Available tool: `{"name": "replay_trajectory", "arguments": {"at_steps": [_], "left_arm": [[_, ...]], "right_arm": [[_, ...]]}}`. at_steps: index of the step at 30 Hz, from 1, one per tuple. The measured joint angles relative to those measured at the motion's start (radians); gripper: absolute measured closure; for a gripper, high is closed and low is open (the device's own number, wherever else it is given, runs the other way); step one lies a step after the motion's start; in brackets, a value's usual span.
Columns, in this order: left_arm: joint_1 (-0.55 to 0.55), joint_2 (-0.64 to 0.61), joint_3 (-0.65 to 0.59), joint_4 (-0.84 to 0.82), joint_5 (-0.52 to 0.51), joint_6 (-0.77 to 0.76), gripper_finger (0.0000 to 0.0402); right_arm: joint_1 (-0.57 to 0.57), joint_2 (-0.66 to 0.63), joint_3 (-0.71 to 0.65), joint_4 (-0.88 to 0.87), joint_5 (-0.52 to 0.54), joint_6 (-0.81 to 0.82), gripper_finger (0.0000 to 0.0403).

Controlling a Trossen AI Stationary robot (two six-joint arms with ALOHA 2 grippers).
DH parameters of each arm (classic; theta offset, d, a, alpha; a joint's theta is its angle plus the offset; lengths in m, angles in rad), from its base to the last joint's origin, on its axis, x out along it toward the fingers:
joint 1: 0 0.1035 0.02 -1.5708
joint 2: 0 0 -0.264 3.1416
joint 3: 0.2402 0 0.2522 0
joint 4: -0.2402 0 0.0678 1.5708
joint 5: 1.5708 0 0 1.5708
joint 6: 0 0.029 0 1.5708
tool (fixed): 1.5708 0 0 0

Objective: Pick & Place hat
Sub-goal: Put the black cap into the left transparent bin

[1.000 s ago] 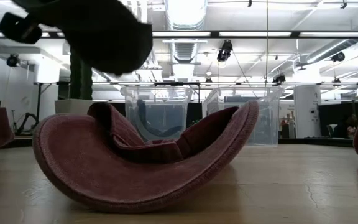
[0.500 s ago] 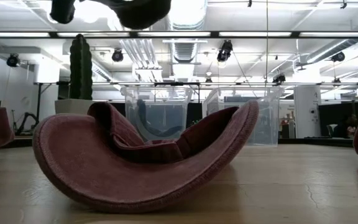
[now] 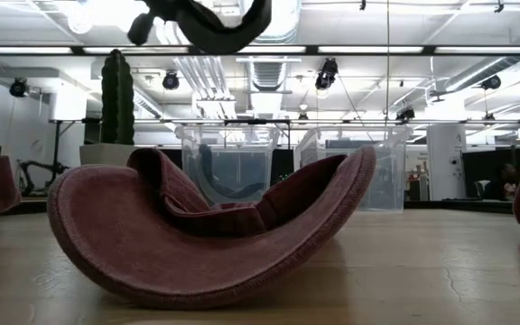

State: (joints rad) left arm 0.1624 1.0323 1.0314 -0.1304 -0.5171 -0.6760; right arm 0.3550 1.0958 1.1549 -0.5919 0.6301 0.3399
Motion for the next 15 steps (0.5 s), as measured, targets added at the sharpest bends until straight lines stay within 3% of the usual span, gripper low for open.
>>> {"name": "replay_trajectory", "arguments": {"at_steps": [5,15], "left_arm": [[0.121,0.037,-0.002,0.043,0.046,0.092,0.0395],[0.254,0.165,-0.004,0.087,0.12,0.1,0.0395]], "right_arm": [[0.0,0.0,0.0,0.0,0.0,0.0,0.028],[0.0,0.0,0.0,0.0,0.0,0.0,0.028]]}}
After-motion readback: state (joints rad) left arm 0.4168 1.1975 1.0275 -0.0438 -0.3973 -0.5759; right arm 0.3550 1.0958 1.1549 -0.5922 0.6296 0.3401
